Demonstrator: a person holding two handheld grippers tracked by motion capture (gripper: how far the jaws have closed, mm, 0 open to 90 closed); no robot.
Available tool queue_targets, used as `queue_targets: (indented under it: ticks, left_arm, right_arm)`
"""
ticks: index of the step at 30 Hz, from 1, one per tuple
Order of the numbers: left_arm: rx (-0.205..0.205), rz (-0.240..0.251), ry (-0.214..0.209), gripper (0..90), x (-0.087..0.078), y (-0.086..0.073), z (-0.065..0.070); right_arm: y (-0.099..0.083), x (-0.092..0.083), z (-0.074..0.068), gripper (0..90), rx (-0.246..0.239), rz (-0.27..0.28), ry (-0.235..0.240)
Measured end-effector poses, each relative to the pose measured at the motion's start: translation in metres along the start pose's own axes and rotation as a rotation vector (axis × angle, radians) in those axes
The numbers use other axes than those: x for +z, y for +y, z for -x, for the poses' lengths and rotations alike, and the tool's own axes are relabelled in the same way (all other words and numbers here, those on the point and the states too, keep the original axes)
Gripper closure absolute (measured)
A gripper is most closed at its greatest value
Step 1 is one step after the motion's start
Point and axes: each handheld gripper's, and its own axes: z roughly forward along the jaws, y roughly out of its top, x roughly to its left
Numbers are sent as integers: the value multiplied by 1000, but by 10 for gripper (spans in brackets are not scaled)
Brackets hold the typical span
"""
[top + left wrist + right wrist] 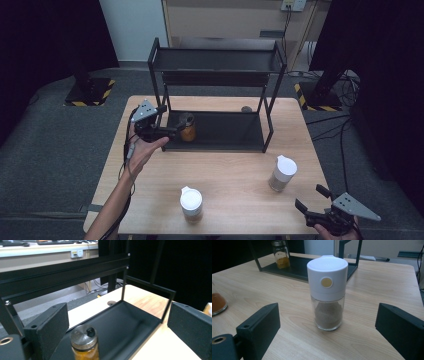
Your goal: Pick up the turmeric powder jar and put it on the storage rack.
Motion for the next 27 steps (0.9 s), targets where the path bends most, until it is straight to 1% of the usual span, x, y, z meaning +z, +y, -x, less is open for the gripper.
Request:
queue_targets:
  ticks: [5,7,10,12,17,22,25,27]
  left_arm:
    - [19,1,-38,27,-11,-1,5]
    - [33,2,-46,27,-17,-2,9]
    - [43,1,-60,27,-25,-4,12]
    - [49,5,-62,27,-29,-6,14]
    - [46,21,-78,27,-43,-14,16]
    - [44,31,-76,25,-55,-25,19]
    - [57,24,-68,25,-62,-30,24]
    - [56,28,-64,25,-66,-35,26]
  right_arm:
    - [0,0,0,60,0,1,0]
    - [0,0,0,60,0,1,1]
    - [0,0,0,60,-1,-1,1]
    - [0,0,0,60,-1,0,1]
    - [0,0,0,60,0,-2,-1]
    - [0,1,0,60,1,-2,-2]
    - [0,0,0,60,3,-4,-3]
    - [0,1,0,60,2,-4,-3]
